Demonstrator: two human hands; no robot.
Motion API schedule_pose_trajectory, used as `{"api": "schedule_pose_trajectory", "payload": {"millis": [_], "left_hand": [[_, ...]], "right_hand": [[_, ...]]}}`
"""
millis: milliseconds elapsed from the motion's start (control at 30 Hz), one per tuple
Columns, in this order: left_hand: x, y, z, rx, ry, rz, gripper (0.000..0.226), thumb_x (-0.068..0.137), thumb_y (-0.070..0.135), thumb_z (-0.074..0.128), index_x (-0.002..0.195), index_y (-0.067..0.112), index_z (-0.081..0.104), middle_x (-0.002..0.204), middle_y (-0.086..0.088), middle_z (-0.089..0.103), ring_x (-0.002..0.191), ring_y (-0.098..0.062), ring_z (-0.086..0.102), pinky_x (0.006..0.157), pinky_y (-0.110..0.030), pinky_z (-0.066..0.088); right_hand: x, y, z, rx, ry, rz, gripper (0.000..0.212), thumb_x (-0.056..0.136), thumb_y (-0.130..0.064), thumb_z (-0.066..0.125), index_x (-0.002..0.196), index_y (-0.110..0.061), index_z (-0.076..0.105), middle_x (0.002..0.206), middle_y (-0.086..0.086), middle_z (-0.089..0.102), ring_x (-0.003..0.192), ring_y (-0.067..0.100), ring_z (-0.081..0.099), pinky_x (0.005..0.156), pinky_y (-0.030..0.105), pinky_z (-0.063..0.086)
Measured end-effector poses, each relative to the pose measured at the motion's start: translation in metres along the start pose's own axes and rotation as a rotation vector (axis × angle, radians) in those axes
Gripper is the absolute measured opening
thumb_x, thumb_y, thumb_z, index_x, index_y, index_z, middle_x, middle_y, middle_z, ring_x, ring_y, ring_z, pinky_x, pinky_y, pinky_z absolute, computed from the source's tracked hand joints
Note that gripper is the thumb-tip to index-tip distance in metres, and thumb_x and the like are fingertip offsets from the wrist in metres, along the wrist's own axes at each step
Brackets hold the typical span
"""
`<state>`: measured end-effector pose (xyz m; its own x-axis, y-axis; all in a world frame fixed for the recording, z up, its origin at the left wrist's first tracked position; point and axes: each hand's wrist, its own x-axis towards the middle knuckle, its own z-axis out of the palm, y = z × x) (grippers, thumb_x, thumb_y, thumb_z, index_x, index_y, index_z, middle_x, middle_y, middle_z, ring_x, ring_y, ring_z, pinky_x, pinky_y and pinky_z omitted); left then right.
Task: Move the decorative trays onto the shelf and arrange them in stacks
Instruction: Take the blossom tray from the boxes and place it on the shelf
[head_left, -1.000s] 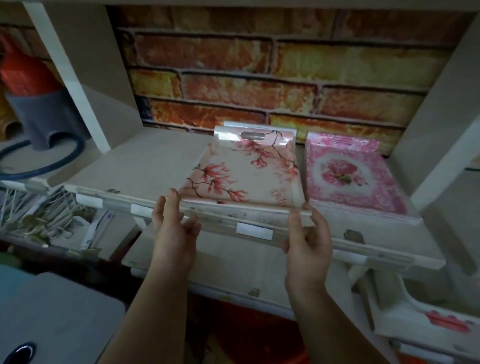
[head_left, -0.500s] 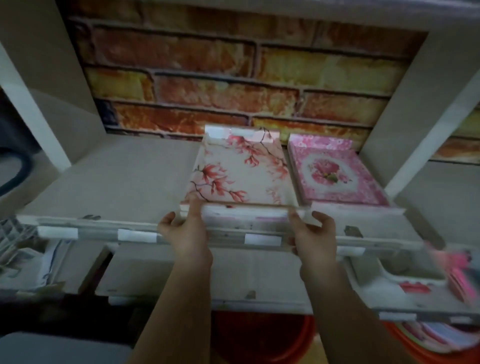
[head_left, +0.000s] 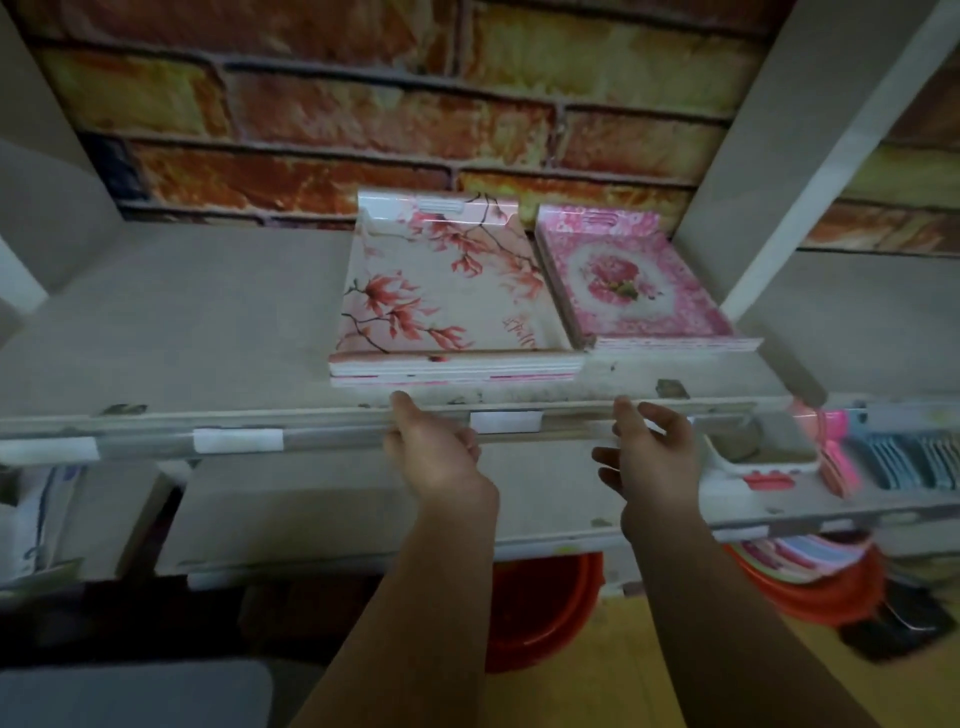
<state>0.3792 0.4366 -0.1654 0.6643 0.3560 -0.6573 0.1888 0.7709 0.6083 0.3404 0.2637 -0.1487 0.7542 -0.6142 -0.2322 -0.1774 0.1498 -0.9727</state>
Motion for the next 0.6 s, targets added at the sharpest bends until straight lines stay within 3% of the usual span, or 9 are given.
{"api": "schedule_pose_trajectory", "payload": {"millis": [100, 200, 300, 400, 500, 600], "left_hand": [[-0.023, -0.030, 0.016, 0.096, -0.093, -0.060, 0.053, 0.101, 0.067, 0.052, 0.123, 0.020, 0.064, 0.105, -0.001, 0.065, 0.075, -0.021, 0.062, 0.068, -0.034, 0.050], [-0.047, -0.060, 0.034, 0.172, -0.203, -0.108, 0.052, 0.102, 0.067, 0.052, 0.125, 0.022, 0.064, 0.108, -0.002, 0.067, 0.071, -0.023, 0.061, 0.069, -0.035, 0.050], [-0.073, -0.093, 0.058, 0.244, -0.286, -0.134, 0.057, 0.101, 0.068, 0.054, 0.127, 0.019, 0.066, 0.110, -0.004, 0.070, 0.073, -0.024, 0.063, 0.071, -0.036, 0.052], [-0.104, -0.128, 0.082, 0.325, -0.447, -0.195, 0.060, 0.104, 0.066, 0.052, 0.134, 0.016, 0.064, 0.119, -0.006, 0.071, 0.096, -0.029, 0.070, 0.081, -0.040, 0.053], [-0.136, -0.166, 0.103, 0.388, -0.592, -0.249, 0.063, 0.103, 0.068, 0.052, 0.137, 0.016, 0.062, 0.125, -0.010, 0.070, 0.111, -0.035, 0.069, 0.092, -0.044, 0.052], [-0.169, -0.218, 0.125, 0.438, -0.670, -0.280, 0.066, 0.101, 0.070, 0.053, 0.140, 0.017, 0.061, 0.130, -0.012, 0.068, 0.118, -0.035, 0.065, 0.088, -0.042, 0.050]], "right_hand": [[0.009, -0.006, -0.031, 0.024, 0.059, -0.015, 0.038, 0.099, -0.045, 0.074, 0.125, -0.022, 0.059, 0.115, 0.006, 0.071, 0.080, 0.025, 0.076, 0.069, 0.038, 0.059], [0.021, -0.012, -0.074, 0.051, 0.120, -0.023, 0.036, 0.098, -0.045, 0.075, 0.121, -0.021, 0.061, 0.113, 0.008, 0.072, 0.085, 0.028, 0.077, 0.076, 0.043, 0.064], [0.035, -0.017, -0.124, 0.084, 0.157, -0.028, 0.037, 0.098, -0.044, 0.074, 0.120, -0.018, 0.062, 0.112, 0.010, 0.072, 0.090, 0.033, 0.077, 0.073, 0.040, 0.061], [0.049, -0.026, -0.185, 0.109, 0.190, -0.029, 0.032, 0.100, -0.039, 0.072, 0.121, -0.017, 0.062, 0.115, 0.014, 0.072, 0.100, 0.037, 0.076, 0.077, 0.042, 0.061], [0.062, -0.032, -0.257, 0.163, 0.291, -0.033, 0.028, 0.103, -0.036, 0.070, 0.124, -0.020, 0.063, 0.110, 0.007, 0.073, 0.095, 0.030, 0.077, 0.083, 0.045, 0.063], [0.073, -0.028, -0.332, 0.198, 0.400, -0.037, 0.028, 0.103, -0.036, 0.070, 0.124, -0.018, 0.065, 0.104, 0.008, 0.074, 0.091, 0.028, 0.077, 0.072, 0.041, 0.061]]}}
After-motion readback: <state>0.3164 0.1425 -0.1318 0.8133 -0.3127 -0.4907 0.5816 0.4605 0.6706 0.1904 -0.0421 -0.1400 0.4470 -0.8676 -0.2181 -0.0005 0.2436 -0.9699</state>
